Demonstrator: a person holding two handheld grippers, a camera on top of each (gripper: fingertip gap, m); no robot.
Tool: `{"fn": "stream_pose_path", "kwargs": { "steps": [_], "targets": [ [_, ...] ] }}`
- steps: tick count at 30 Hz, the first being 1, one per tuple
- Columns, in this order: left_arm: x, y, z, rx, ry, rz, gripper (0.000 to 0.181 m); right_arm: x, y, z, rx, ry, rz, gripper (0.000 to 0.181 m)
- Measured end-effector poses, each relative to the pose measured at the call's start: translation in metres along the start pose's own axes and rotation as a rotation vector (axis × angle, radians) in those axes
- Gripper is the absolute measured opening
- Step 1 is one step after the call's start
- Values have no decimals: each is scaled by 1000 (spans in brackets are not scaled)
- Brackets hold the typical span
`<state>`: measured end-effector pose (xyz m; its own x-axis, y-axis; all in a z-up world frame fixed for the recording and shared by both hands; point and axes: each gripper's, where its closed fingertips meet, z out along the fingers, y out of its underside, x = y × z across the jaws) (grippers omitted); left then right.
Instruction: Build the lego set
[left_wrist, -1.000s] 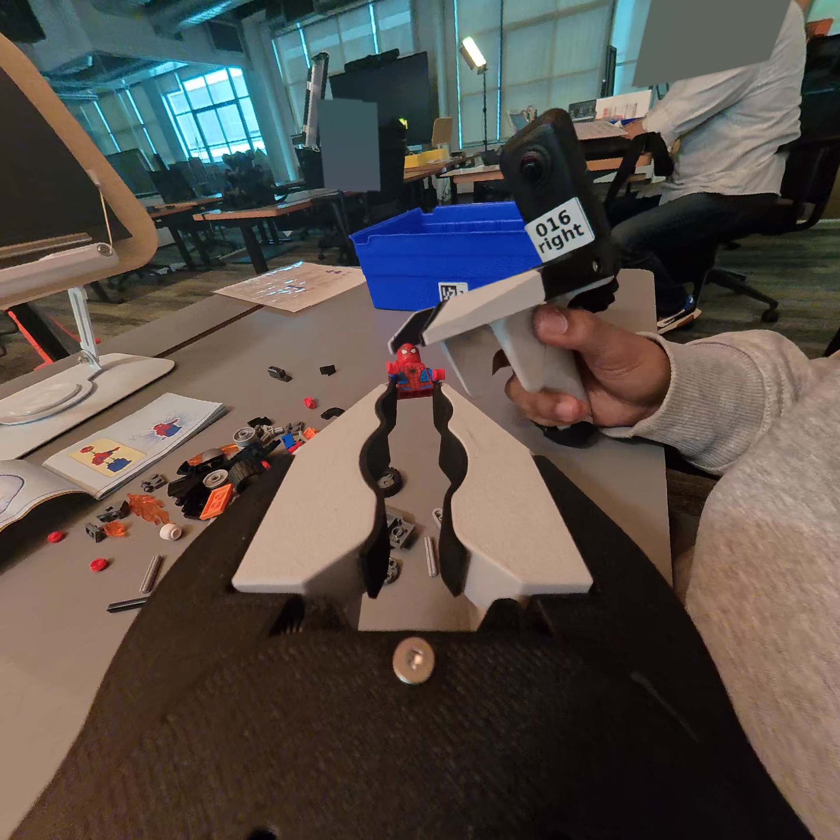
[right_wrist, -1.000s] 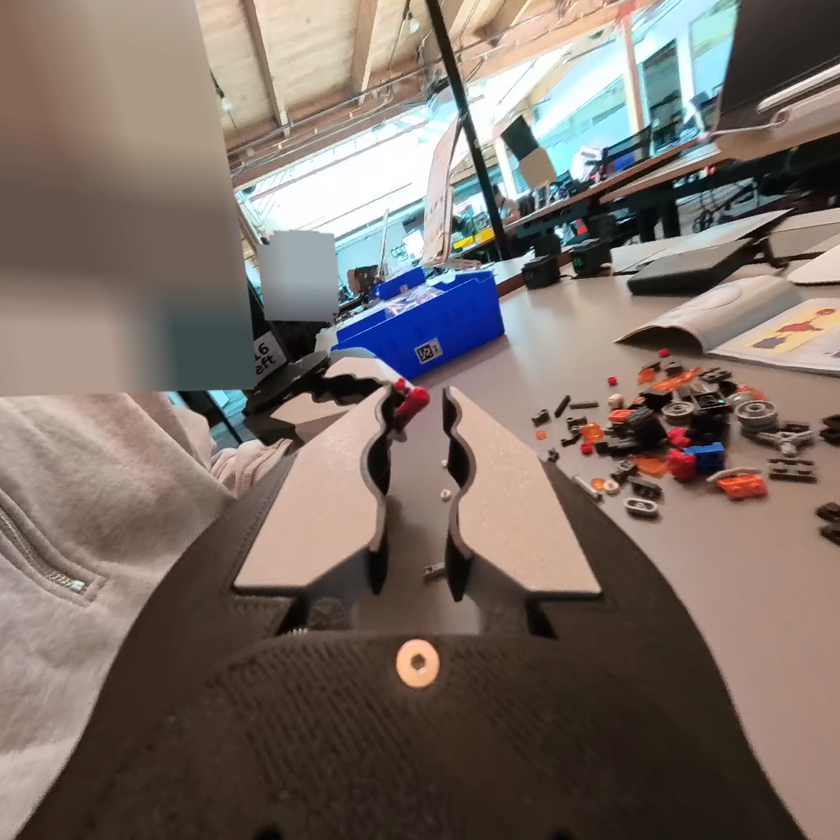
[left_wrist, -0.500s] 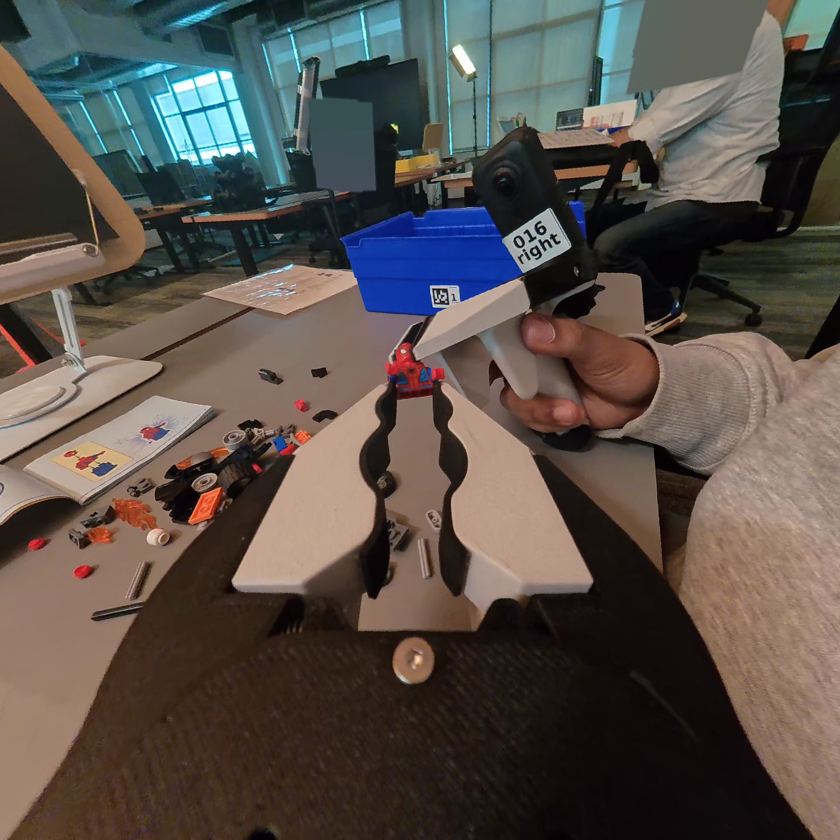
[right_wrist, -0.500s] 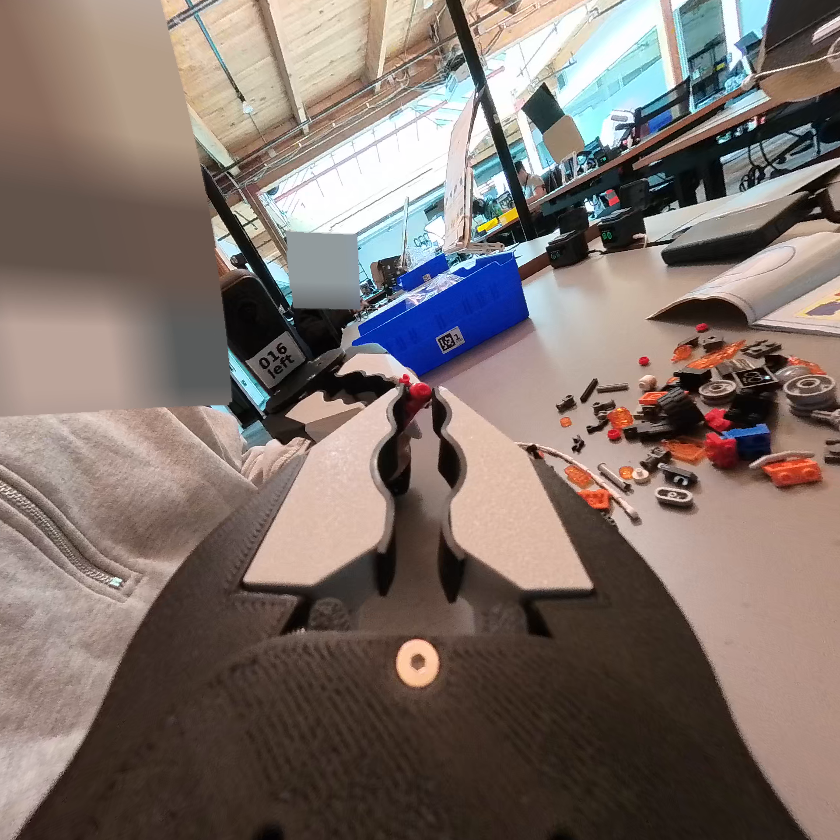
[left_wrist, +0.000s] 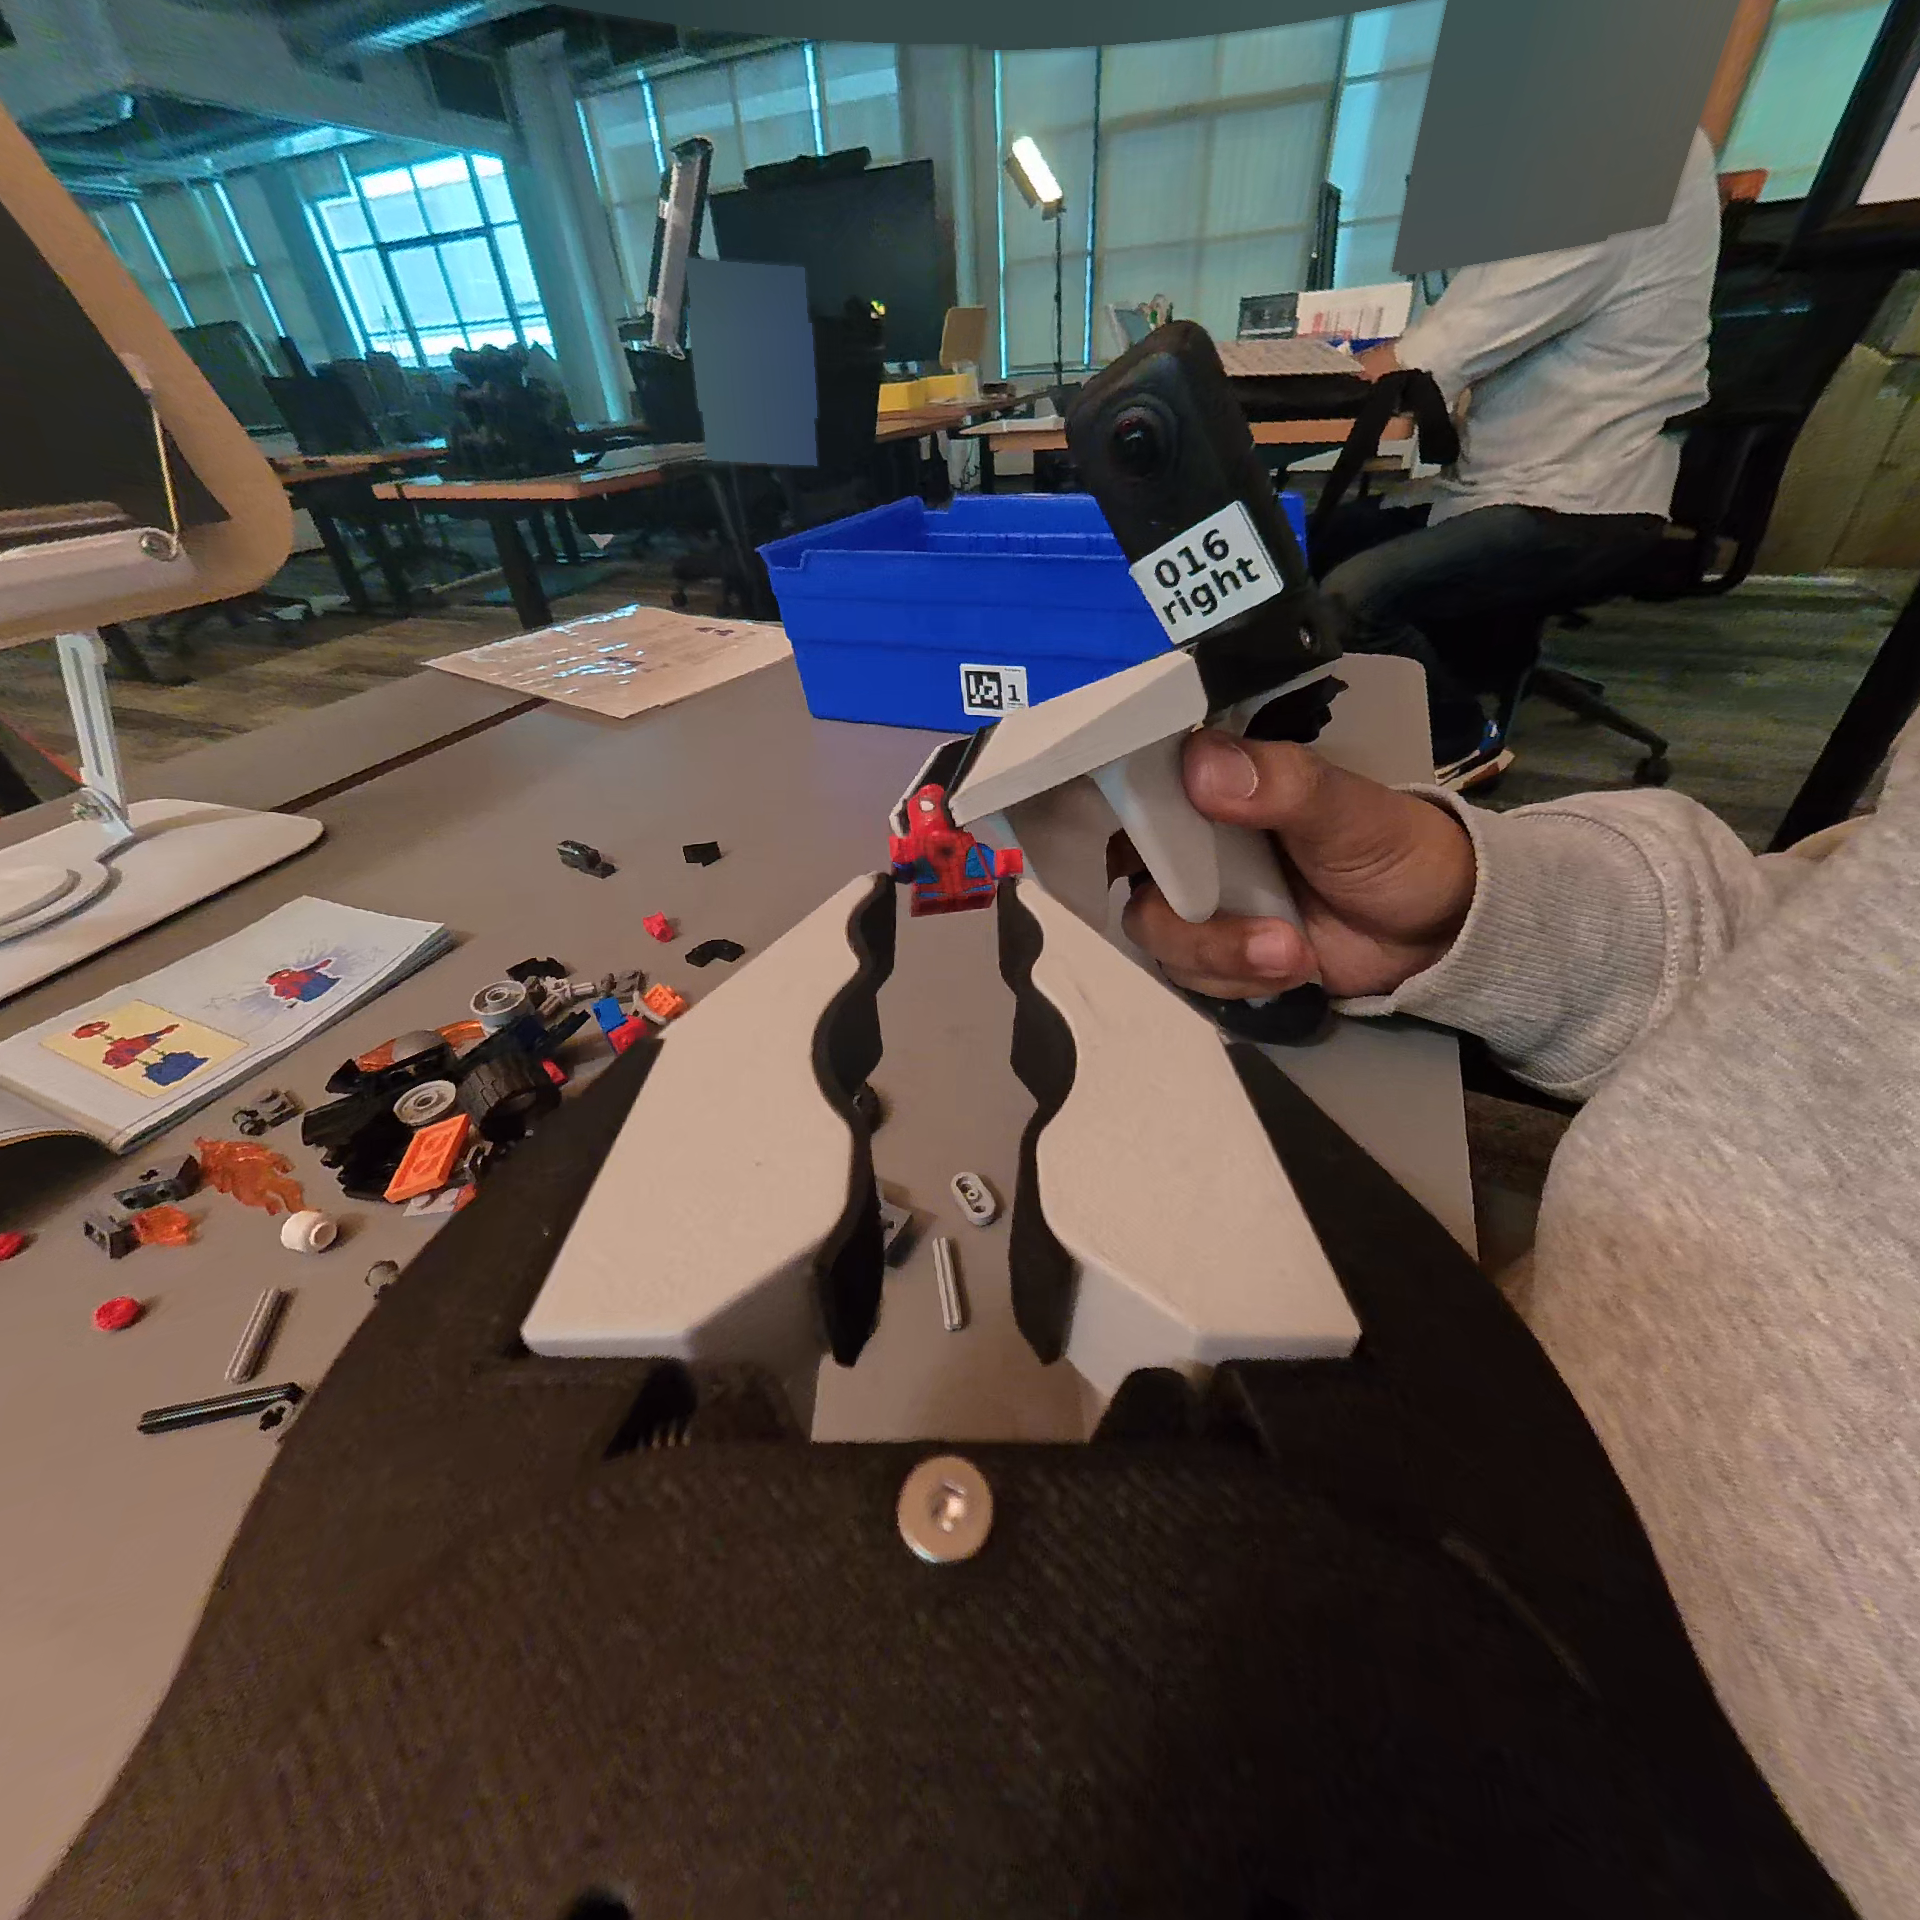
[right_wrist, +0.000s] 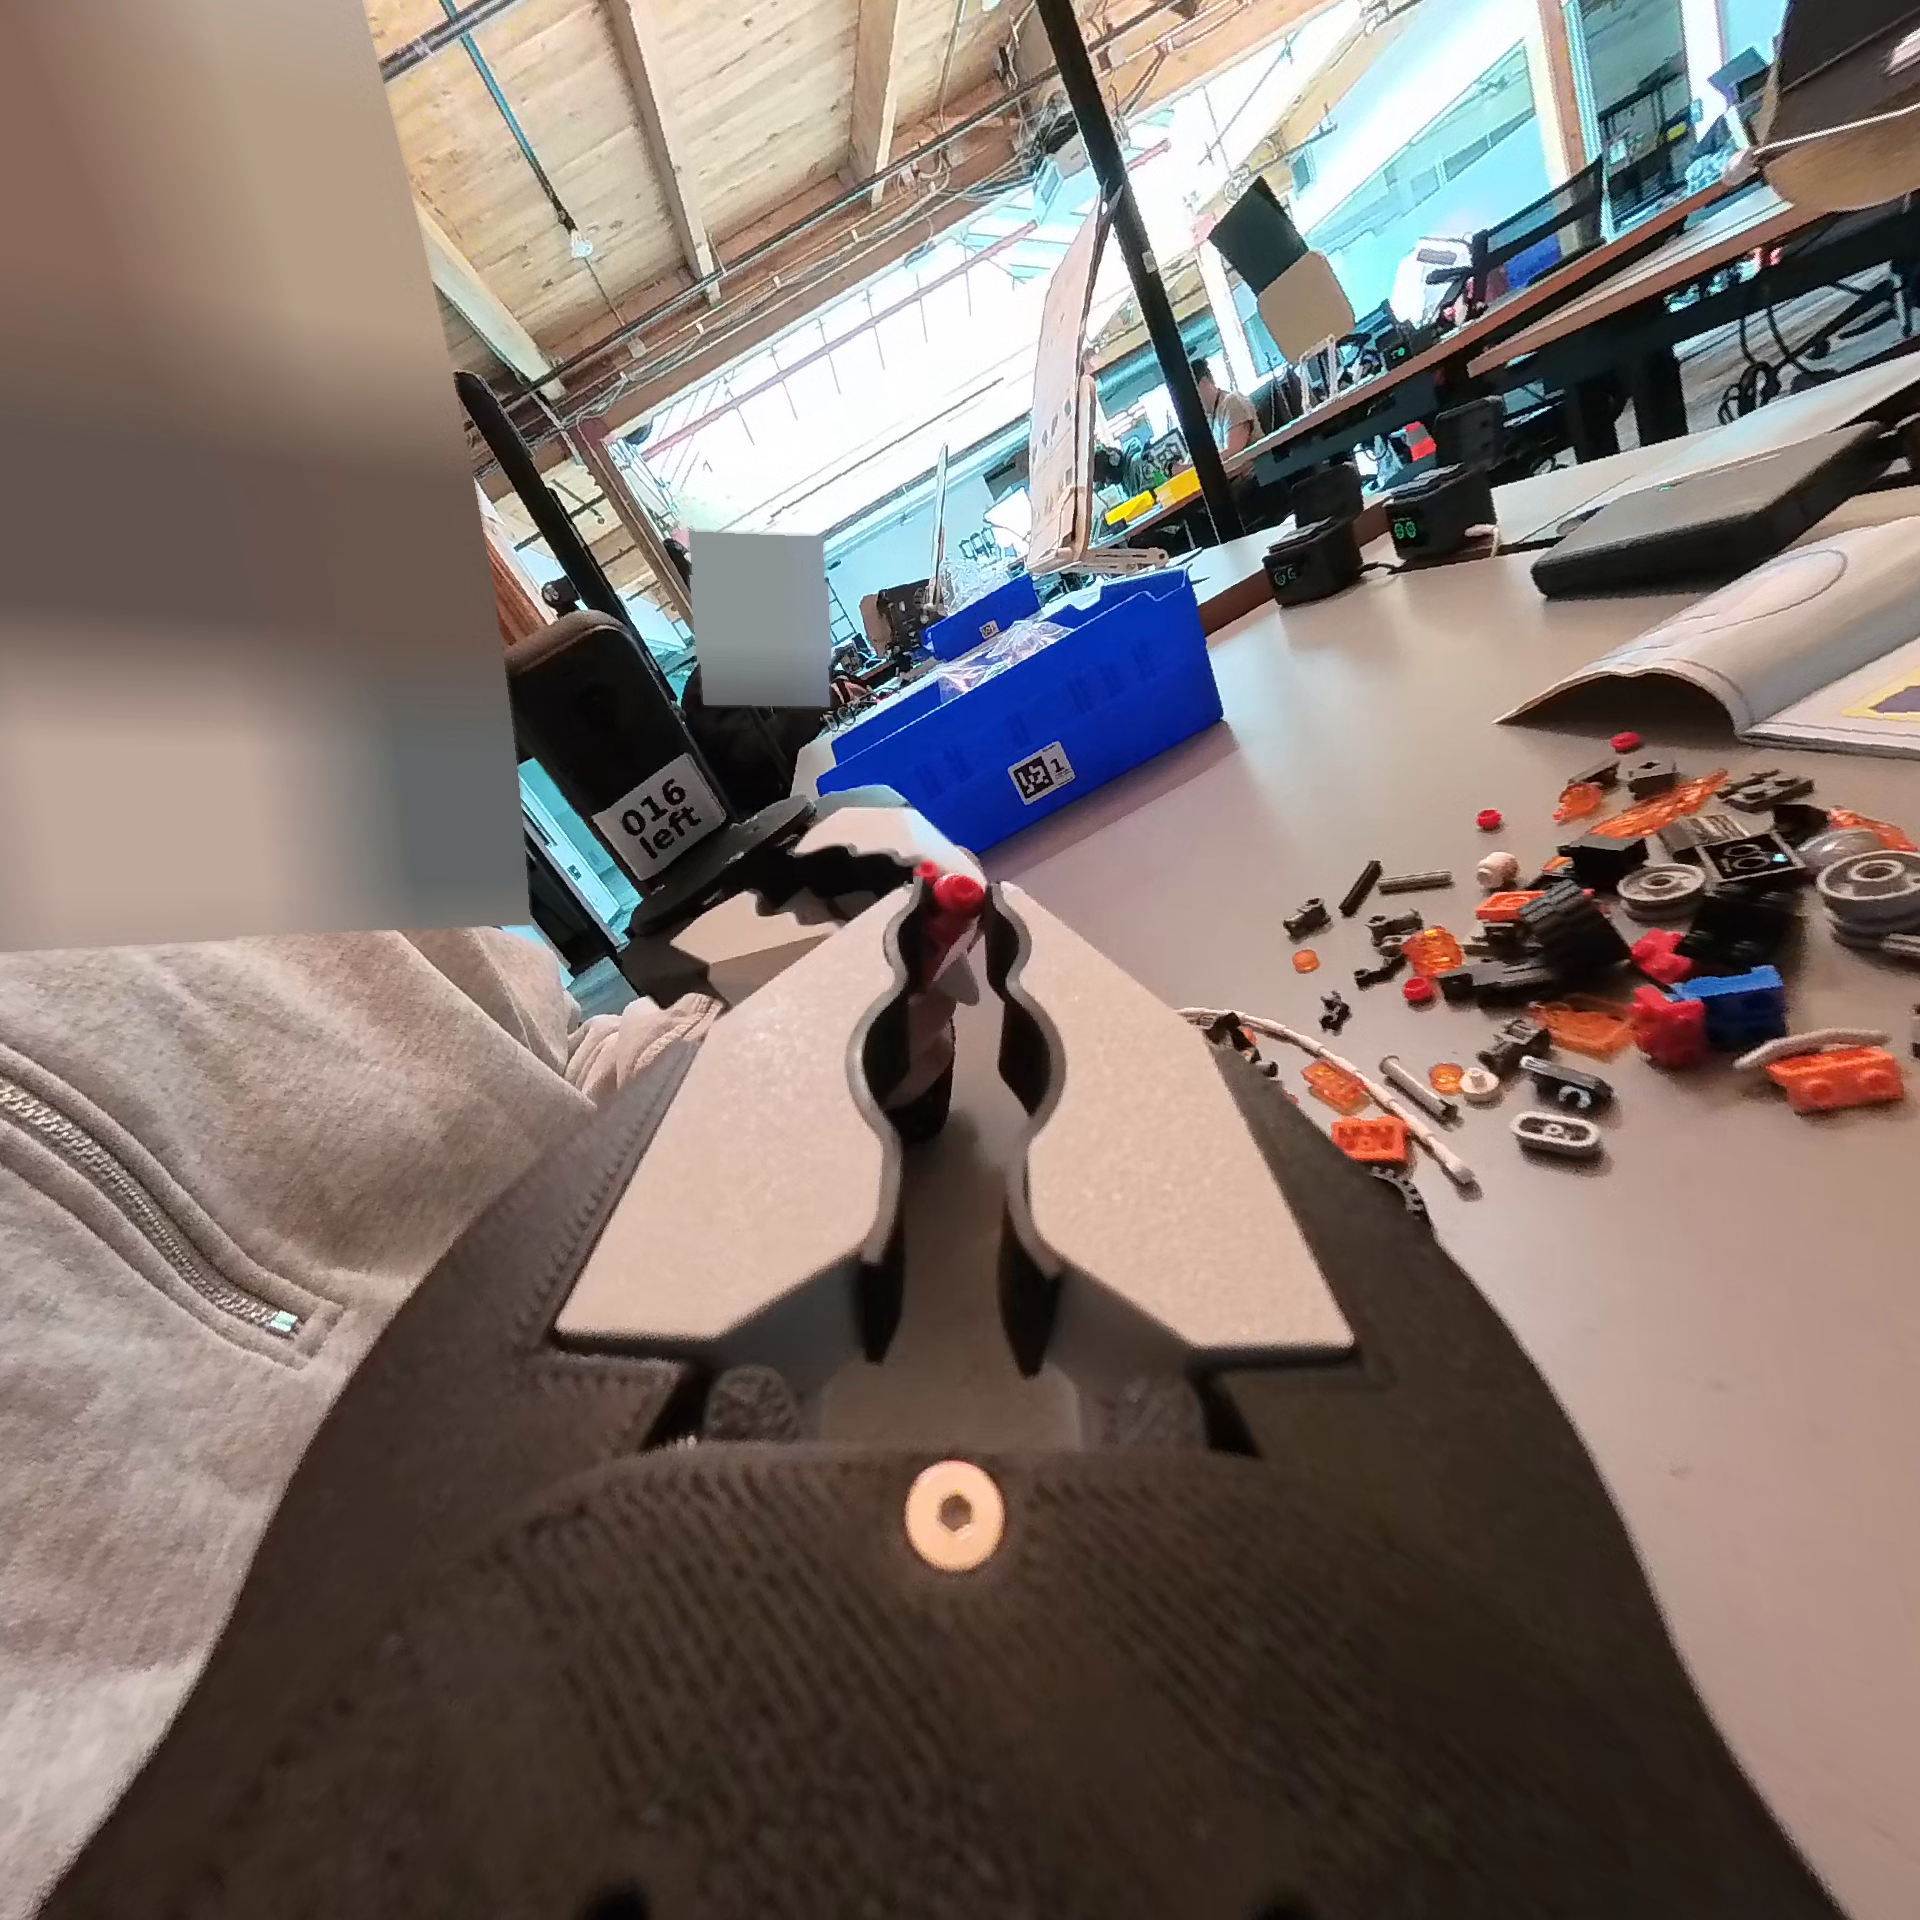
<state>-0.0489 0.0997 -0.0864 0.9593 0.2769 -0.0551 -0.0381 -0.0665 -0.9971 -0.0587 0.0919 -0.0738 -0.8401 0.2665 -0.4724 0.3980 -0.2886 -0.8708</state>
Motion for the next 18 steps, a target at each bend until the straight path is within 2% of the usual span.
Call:
{"fn": "stream_pose_path", "kwargs": {
  "steps": [5,14,18],
  "targets": [
    [0,1,0,-10,13,-22,16,0,1,1,-12,20,-38,8],
    [0,5,-1,-33,63,-106,13,1,4,1,-49,113,-234,9],
    [0,5,-1,-35,74,-128,13,1,4,2,-55,120,-246,9]
  ]
}}
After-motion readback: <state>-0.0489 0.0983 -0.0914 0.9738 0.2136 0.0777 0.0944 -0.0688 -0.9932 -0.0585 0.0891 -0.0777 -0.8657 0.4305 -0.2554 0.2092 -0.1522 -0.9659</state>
